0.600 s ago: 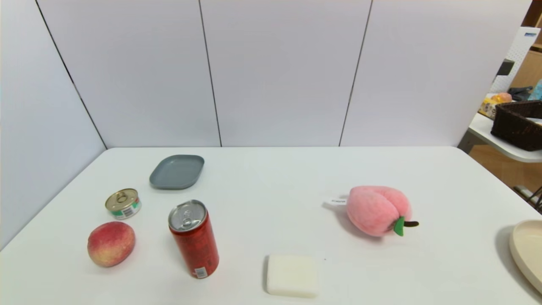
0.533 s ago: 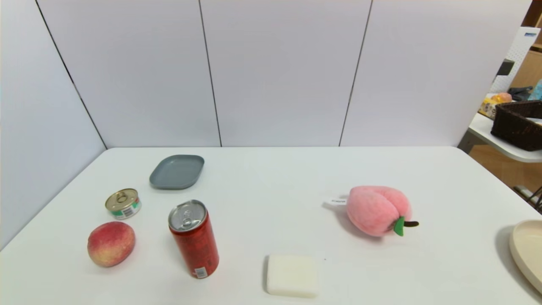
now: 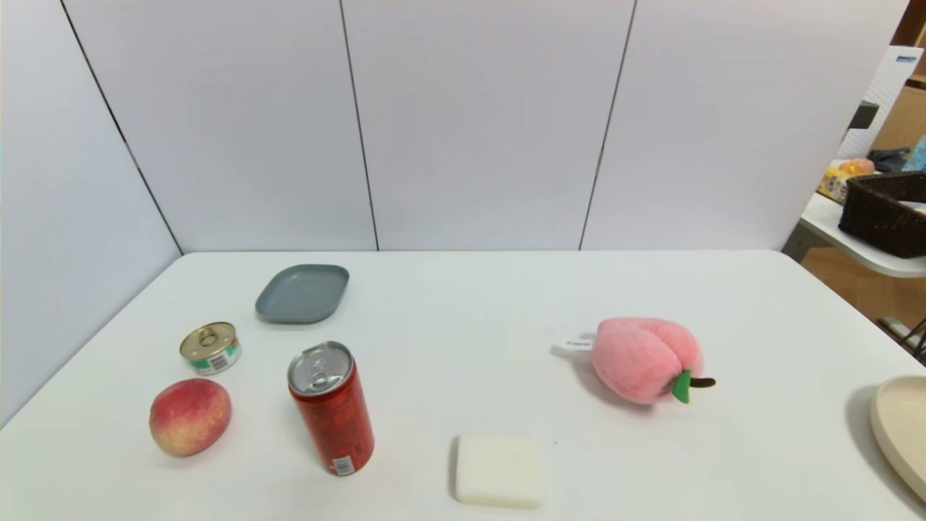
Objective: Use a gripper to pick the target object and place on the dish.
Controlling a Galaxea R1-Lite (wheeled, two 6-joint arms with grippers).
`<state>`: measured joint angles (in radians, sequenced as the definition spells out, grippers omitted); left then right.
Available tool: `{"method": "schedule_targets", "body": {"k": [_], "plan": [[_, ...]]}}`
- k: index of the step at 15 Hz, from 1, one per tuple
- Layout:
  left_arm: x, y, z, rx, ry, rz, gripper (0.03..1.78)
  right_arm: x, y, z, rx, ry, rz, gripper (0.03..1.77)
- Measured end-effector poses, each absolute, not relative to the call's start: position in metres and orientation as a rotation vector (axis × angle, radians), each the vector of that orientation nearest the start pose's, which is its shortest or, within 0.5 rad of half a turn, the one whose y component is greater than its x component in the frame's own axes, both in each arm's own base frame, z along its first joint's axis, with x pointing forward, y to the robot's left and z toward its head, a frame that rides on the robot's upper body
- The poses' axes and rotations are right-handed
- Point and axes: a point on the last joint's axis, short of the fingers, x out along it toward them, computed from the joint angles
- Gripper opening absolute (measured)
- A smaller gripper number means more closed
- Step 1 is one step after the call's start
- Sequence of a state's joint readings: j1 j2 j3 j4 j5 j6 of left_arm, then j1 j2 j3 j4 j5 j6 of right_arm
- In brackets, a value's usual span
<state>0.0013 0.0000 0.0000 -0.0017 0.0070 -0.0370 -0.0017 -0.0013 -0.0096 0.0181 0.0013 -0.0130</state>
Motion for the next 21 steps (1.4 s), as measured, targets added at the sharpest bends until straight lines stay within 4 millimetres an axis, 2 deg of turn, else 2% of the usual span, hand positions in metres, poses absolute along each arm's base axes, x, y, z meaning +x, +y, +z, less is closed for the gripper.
{"method": "schedule_targets", "body": {"k": [5,8,11,15,17,19,21], "plan": [[-0.023,0.001,0.078,-0.11,-0.027,0.029,1.69,-0.024,0.0,0.076,-0.013,0.008,0.0,1.71],[-0.028,0.001,0.101,-0.107,-0.145,0.025,1.69,-0.024,0.0,0.076,-0.013,0.008,0.0,1.71],[-0.037,0.001,0.137,-0.104,-0.183,0.043,1.69,-0.024,0.0,0.076,-0.013,0.008,0.0,1.71],[-0.026,0.001,0.209,-0.047,-0.189,0.023,1.69,-0.024,0.0,0.076,-0.013,0.008,0.0,1.71],[-0.006,0.0,0.251,-0.009,-0.177,-0.011,1.69,-0.024,0.0,0.076,-0.013,0.008,0.0,1.71],[0.024,-0.001,0.289,0.022,-0.161,-0.044,1.69,-0.024,0.0,0.076,-0.013,0.008,0.0,1.71],[0.057,-0.002,0.319,0.038,-0.173,-0.063,1.69,-0.024,0.0,0.076,-0.013,0.008,0.0,1.71]]}}
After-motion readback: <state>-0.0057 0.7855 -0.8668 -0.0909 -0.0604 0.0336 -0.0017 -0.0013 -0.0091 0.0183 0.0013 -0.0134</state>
